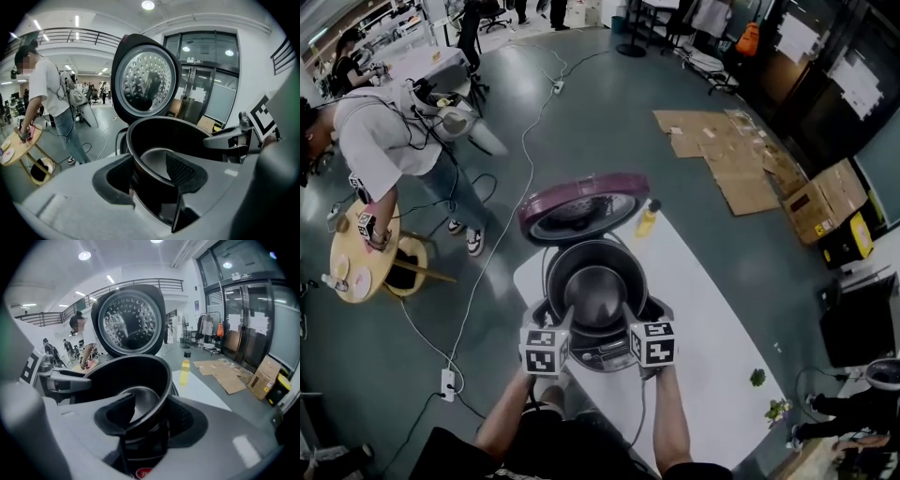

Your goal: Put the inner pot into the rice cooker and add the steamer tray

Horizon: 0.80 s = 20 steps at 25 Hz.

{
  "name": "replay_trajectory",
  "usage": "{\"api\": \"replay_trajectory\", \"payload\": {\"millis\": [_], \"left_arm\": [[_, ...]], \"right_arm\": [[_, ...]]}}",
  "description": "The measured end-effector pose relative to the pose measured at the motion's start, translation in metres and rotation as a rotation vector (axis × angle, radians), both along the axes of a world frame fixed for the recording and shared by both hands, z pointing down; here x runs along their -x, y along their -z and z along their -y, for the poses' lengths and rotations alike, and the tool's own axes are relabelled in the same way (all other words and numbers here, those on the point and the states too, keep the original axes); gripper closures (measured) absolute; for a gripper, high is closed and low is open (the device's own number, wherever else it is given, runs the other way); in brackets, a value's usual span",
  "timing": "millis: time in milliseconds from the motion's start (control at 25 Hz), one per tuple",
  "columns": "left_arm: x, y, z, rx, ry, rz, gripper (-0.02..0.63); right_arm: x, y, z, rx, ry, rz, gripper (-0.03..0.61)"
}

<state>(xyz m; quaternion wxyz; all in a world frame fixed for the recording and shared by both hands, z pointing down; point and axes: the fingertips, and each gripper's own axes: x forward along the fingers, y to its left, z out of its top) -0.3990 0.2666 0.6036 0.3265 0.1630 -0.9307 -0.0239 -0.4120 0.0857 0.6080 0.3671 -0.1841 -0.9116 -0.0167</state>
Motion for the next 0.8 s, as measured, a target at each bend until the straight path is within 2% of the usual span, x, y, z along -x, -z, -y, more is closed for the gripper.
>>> {"api": "replay_trajectory", "payload": {"millis": [400,800], "left_arm": [[-0.006,-0.027,0.001,0.057,-0.001,-0.105,0.380],[-0.002,-0.028,0.003,0.097,-0.006,-0.115,0.379]], "right_arm": [[0.000,-0.017,0.001,-0.136,0.029,-0.083,0.365],[0.001,-0.030,0.004,-0.302,0.050,-0.180,0.357]]}}
